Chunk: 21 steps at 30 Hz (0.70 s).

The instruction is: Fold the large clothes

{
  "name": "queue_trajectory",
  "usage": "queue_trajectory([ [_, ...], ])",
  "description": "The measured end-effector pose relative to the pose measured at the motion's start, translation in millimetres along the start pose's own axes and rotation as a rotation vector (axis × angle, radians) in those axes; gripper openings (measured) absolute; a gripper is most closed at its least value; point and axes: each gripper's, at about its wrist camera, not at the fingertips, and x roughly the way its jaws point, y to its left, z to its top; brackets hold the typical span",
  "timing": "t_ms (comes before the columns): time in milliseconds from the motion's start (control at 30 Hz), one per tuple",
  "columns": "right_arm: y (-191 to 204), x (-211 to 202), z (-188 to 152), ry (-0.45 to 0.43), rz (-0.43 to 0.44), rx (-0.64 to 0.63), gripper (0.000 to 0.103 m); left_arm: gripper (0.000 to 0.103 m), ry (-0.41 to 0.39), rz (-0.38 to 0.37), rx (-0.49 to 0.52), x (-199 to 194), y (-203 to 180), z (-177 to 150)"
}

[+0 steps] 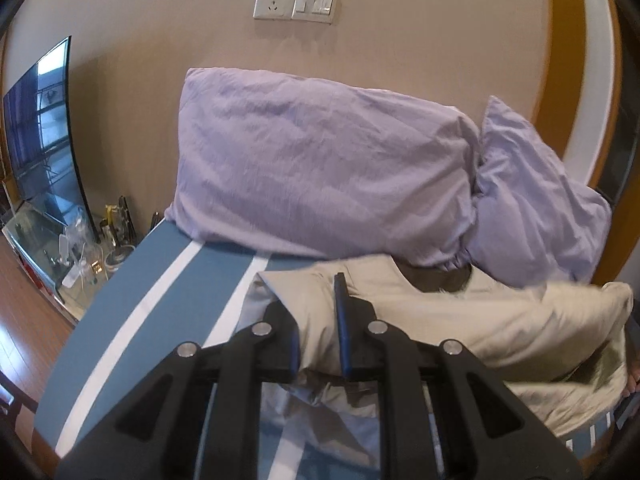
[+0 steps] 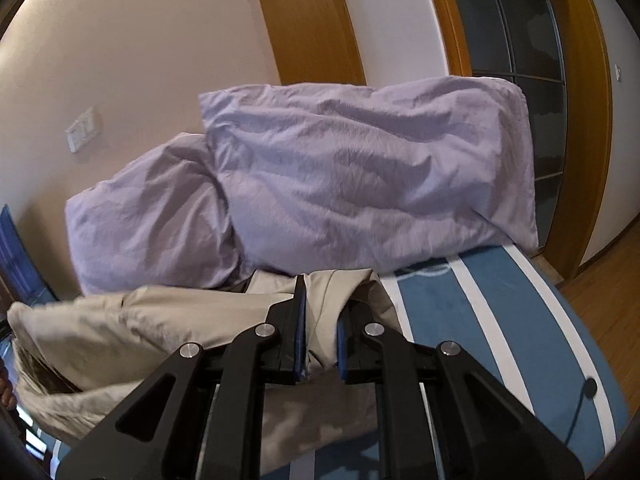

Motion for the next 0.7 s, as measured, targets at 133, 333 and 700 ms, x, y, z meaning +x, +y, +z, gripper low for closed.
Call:
queue_trajectory([
  [133, -1, 50, 10, 0.034, -0.031, -0.002, 0.012, 0.015, 0.022, 0.030, -0.001, 45, -4, 16],
  [333, -5, 125, 11, 0.104, -0.069, 0.014, 0.013, 0.015, 0.062, 0.074, -0.001, 117, -11, 28],
  [700, -24, 212, -11, 0.233, -0.092, 0.102, 0.013, 0.017, 0.128, 0.161, -0.036, 211, -11, 16],
])
